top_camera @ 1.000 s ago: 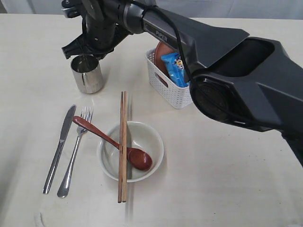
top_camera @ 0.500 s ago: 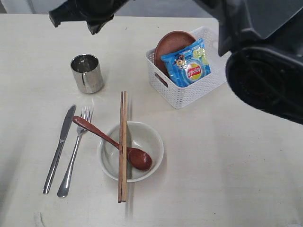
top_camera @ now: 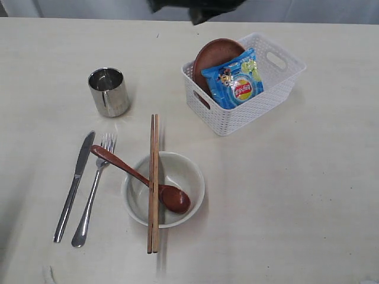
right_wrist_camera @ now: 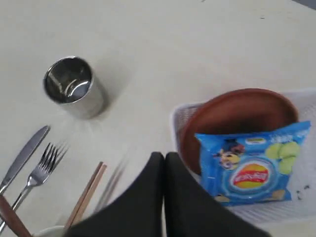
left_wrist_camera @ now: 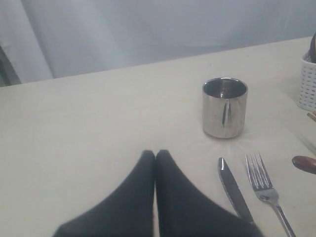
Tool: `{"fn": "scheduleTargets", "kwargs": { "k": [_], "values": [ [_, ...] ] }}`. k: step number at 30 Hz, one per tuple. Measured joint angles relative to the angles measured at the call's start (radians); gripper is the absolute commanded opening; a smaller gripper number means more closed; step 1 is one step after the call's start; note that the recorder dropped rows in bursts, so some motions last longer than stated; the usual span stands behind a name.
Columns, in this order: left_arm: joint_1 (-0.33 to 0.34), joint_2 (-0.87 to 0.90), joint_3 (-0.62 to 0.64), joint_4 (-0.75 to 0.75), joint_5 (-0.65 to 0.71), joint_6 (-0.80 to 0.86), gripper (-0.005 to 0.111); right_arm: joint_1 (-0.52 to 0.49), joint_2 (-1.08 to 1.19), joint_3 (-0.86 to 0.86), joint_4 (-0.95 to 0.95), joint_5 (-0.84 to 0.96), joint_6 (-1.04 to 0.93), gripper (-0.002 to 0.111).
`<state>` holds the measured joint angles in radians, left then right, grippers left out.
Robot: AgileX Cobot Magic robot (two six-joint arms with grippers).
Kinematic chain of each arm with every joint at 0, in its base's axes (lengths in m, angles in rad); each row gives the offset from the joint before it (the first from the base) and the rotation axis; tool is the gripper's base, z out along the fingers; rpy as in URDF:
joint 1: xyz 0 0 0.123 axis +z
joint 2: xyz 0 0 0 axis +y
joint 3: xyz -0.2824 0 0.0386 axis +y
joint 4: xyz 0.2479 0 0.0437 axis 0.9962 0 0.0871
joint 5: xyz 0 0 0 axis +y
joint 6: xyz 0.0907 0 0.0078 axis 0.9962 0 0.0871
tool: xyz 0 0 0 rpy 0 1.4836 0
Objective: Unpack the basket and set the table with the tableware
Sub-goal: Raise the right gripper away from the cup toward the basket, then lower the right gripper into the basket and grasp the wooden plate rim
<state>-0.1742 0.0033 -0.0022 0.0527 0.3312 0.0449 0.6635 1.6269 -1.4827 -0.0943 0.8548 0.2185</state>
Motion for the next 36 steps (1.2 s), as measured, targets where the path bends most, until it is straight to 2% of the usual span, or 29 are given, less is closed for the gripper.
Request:
{"fn": "scheduleTargets", "kwargs": {
  "k": [1, 2, 3, 5, 6, 7, 9, 10, 12, 15, 24, 31, 36],
  "values": [
    [0.000, 0.000, 0.000, 0.000, 0.000, 0.000, 0.000, -0.050, -0.024, 0.023, 0.045, -0.010, -0.019, 0.000],
    [0.000, 0.000, 0.000, 0.000, 0.000, 0.000, 0.000, -0.163, -0.062, 0.054, 0.206, -0.007, -0.145, 0.000],
    [0.000, 0.000, 0.000, 0.000, 0.000, 0.000, 0.000, -0.210, -0.067, 0.059, 0.296, 0.008, -0.225, 0.000],
    [0.000, 0.000, 0.000, 0.000, 0.000, 0.000, 0.000, -0.402, -0.051, 0.068, 0.757, 0.145, -0.657, 0.000],
    [0.000, 0.000, 0.000, 0.000, 0.000, 0.000, 0.000, -0.442, -0.042, 0.070, 0.842, 0.171, -0.732, 0.004],
    [0.000, 0.000, 0.000, 0.000, 0.000, 0.000, 0.000, -0.503, -0.024, 0.070, 0.931, 0.190, -0.813, 0.009],
    [0.000, 0.000, 0.000, 0.000, 0.000, 0.000, 0.000, -0.578, 0.013, 0.070, 0.944, 0.192, -0.870, 0.031],
    [0.000, 0.000, 0.000, 0.000, 0.000, 0.000, 0.000, -0.594, 0.027, 0.070, 0.932, 0.192, -0.878, 0.046],
    [0.000, 0.000, 0.000, 0.000, 0.000, 0.000, 0.000, -0.610, 0.068, 0.071, 0.900, 0.161, -0.892, 0.055],
    [0.000, 0.000, 0.000, 0.000, 0.000, 0.000, 0.000, -0.610, 0.129, 0.071, 0.885, 0.105, -0.921, 0.054],
    [0.000, 0.000, 0.000, 0.000, 0.000, 0.000, 0.000, -0.606, 0.283, -0.030, 0.878, 0.125, -1.079, 0.054],
    [0.000, 0.000, 0.000, 0.000, 0.000, 0.000, 0.000, -0.559, 0.381, -0.097, 0.878, 0.135, -1.302, 0.054],
    [0.000, 0.000, 0.000, 0.000, 0.000, 0.000, 0.000, -0.529, 0.440, -0.152, 0.878, 0.111, -1.345, 0.054]
  ]
}}
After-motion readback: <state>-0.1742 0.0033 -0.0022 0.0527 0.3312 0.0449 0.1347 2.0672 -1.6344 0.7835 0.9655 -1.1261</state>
